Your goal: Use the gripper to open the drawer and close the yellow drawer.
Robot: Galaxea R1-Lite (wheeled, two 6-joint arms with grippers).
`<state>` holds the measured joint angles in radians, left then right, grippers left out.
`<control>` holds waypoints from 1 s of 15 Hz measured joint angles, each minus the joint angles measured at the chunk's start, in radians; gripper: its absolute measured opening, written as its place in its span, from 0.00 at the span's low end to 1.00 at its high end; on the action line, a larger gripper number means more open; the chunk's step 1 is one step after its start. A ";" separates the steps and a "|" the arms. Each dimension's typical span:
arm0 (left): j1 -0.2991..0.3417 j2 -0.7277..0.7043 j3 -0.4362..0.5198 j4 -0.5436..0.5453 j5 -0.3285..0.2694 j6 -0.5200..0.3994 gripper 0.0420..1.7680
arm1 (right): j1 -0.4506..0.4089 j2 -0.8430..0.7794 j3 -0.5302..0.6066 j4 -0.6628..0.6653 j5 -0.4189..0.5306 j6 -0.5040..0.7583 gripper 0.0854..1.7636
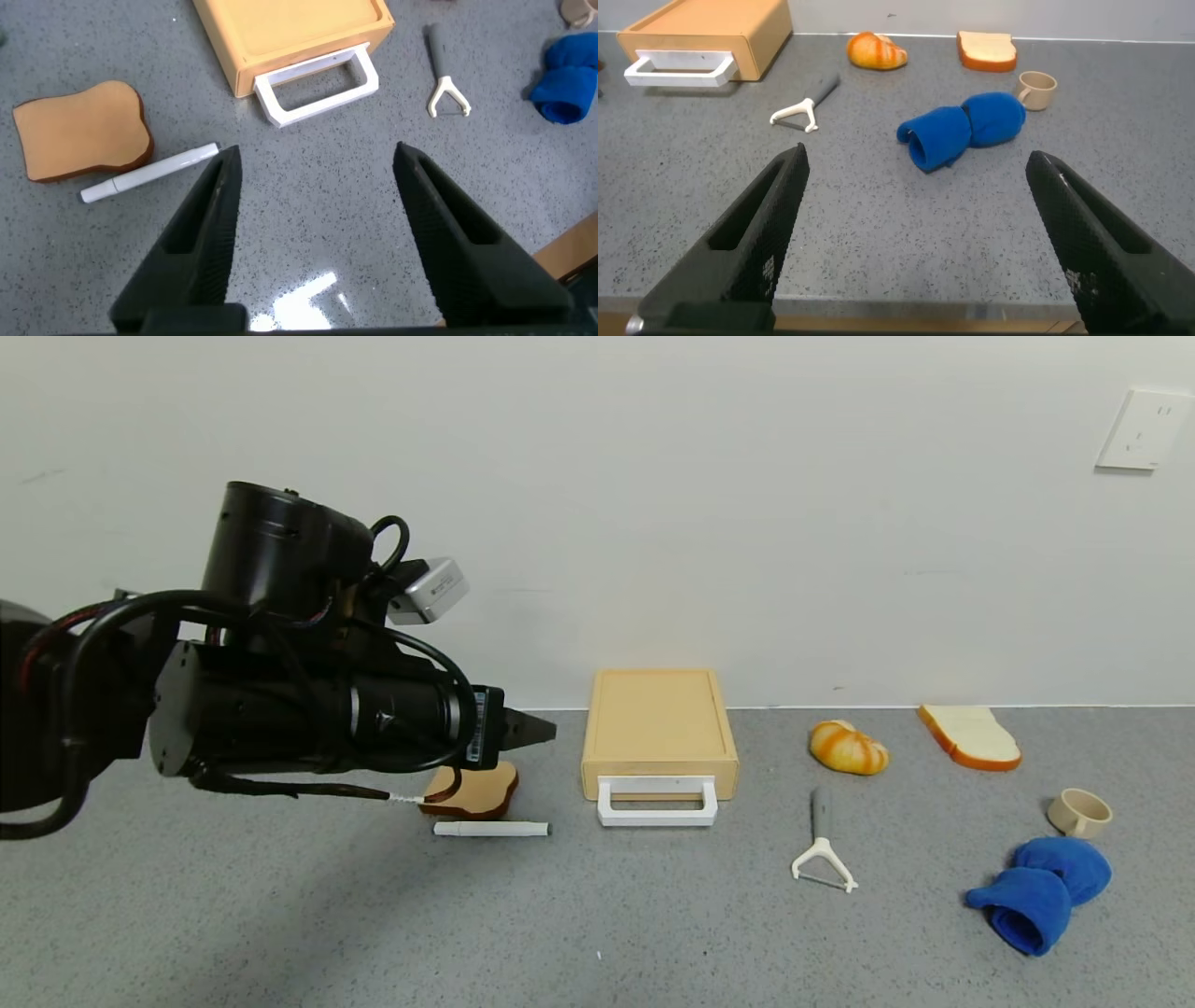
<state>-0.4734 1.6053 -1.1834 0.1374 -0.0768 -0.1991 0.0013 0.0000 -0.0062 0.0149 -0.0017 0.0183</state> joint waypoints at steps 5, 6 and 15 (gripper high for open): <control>0.033 -0.163 0.192 -0.087 0.013 0.013 0.82 | 0.000 0.000 0.000 0.000 0.000 0.000 0.97; 0.043 -0.206 0.223 -0.087 0.014 0.020 0.83 | 0.000 0.000 0.000 0.000 0.000 0.000 0.97; 0.086 -0.646 0.406 0.066 0.148 0.051 0.93 | 0.000 0.000 0.000 0.000 0.000 0.000 0.97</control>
<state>-0.3872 0.9591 -0.7779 0.2030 0.0715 -0.1477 0.0013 0.0000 -0.0062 0.0153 -0.0019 0.0183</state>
